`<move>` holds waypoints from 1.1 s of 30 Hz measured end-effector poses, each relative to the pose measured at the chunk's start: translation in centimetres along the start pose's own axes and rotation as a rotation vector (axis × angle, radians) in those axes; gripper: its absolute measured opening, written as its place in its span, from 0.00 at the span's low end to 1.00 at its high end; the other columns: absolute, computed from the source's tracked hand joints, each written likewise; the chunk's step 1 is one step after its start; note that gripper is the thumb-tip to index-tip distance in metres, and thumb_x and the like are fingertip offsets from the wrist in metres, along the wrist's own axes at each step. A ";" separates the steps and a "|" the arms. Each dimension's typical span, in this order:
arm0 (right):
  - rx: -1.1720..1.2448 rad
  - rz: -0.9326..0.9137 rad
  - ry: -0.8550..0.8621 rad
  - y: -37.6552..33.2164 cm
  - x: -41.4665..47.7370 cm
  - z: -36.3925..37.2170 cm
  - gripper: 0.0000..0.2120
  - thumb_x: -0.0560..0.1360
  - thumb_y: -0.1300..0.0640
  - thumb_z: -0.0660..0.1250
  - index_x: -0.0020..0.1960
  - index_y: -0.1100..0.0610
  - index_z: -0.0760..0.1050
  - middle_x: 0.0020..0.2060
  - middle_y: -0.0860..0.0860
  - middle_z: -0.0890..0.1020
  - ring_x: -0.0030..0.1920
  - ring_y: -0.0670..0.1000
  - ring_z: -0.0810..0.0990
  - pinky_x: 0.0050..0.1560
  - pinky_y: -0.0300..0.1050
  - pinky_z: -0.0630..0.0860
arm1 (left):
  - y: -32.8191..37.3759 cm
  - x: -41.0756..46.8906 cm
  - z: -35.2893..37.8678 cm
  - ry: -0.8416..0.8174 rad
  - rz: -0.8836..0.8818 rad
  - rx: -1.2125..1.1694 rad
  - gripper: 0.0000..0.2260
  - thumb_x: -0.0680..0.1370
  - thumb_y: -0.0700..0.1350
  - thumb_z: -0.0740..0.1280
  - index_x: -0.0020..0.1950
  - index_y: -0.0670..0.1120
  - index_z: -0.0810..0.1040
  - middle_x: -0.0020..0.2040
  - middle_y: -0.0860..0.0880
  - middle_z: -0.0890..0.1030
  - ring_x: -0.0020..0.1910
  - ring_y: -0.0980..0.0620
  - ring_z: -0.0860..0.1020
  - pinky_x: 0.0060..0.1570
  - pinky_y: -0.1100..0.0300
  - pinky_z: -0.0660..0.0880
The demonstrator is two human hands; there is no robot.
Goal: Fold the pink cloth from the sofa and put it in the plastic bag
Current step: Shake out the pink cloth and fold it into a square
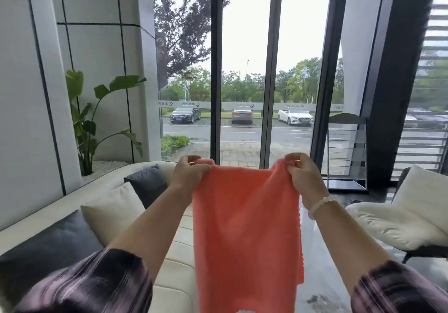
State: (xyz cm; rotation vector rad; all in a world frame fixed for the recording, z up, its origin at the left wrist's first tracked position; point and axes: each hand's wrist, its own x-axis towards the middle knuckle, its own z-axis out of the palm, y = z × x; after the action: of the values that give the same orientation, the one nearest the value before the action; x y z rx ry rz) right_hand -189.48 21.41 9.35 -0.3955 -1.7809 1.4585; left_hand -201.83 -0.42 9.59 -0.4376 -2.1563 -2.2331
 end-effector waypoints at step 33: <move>-0.070 0.143 0.187 1.3 8.2 -0.3 0.23 0.69 0.71 0.69 0.61 0.55 0.74 0.48 0.50 0.78 0.47 0.53 0.80 0.43 0.47 0.79 | -3.6 15.6 -1.9 0.268 0.320 0.198 0.06 0.74 0.44 0.67 0.49 0.48 0.81 0.47 0.50 0.82 0.46 0.51 0.77 0.53 0.57 0.74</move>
State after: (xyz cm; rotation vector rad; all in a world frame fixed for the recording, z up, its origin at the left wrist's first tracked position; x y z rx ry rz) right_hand -194.85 27.52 11.16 -0.6844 -1.6848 1.4093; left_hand -217.92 0.82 9.25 -0.4154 -1.9815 -1.7798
